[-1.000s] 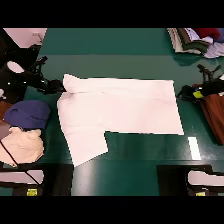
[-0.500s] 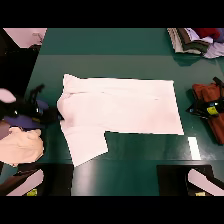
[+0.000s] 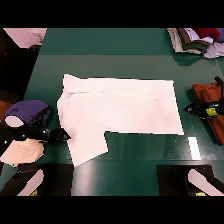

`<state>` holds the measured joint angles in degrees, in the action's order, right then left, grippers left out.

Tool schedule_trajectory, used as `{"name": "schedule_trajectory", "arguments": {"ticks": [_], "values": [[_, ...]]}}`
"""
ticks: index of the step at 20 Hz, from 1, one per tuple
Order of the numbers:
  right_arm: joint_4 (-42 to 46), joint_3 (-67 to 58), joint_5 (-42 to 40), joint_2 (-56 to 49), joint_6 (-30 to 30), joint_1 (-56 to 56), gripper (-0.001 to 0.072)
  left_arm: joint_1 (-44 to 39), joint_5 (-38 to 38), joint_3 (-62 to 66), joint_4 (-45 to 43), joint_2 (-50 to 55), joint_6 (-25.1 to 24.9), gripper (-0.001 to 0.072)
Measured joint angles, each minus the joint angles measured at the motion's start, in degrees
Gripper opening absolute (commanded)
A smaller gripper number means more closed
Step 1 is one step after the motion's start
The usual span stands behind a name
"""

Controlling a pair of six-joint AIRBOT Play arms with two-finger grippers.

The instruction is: Fold the shirts.

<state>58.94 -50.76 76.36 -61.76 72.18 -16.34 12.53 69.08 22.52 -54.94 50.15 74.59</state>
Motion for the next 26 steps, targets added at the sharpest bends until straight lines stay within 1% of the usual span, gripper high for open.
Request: {"name": "schedule_trajectory", "arguments": {"ticks": [5,6,7,8,11,14,15,16,17,19,20,22,25,26], "values": [[-0.76,0.04,0.2,0.13,-0.24,0.11,0.0353,-0.35,-3.85,-2.27,4.44,-0.35,-2.19,0.053],[-0.76,0.07,0.22,0.13,-0.24,0.11,0.0353,-0.96,-4.63,-2.47,4.72,-0.39,-2.47,0.043],[-0.9,0.07,0.24,0.13,-0.26,0.11,0.0353,-1.86,-5.84,-2.69,4.72,-0.39,-2.58,0.0215],[-0.92,0.07,0.42,0.13,-0.26,0.11,0.0353,-2.91,-6.95,-2.84,3.93,-0.28,-2.75,0.0026],[-0.79,0.11,1.88,0.13,-0.39,-0.24,0.0353,-5.29,-6.8,-2.38,4.52,-0.33,-2.95,0.0022],[1.07,1.07,4.63,0.17,-0.72,-2.73,0.0353,-6.21,-4.35,0.09,4.98,-0.39,-2.95,0.0023],[2.23,2.14,5.35,0.17,-0.79,-4.2,0.0382,-6.4,-3.61,1.16,4.98,-0.39,-2.95,0.0022],[2.93,3.48,5.53,0.11,-0.79,-5.73,0.0467,-6.49,-2.95,2.1,5.07,-0.39,-2.97,0.0023],[3.39,5.14,5.6,-0.2,-0.85,-7.39,0.0468,-6.58,-2.6,3.02,5.09,-0.39,-2.97,0.0023],[4.13,8.44,5.53,-1.79,-1.62,-10.14,0.046,-6.71,-2.32,4.13,5.35,-0.39,-2.99,0.0022],[4.28,9.84,5.27,-2.99,-2.12,-11.1,0.0429,-6.71,-2.34,4.46,5.4,-0.39,-3.02,0.0023],[3.87,11.98,4.04,-5.73,-3.21,-12.39,0.0428,-6.78,-2.34,4.9,5.49,-0.39,-3.02,0.0023],[0.07,13.33,2.58,-9.27,-4.31,-12.72,0.0421,-6.78,-2.38,5.2,5.51,-0.39,-3.02,0.0023],[-1.22,13.55,2.16,-10.05,-4.5,-12.33,0.0343,-6.78,-2.4,5.22,5.51,-0.39,-3.02,0.0023]]}}
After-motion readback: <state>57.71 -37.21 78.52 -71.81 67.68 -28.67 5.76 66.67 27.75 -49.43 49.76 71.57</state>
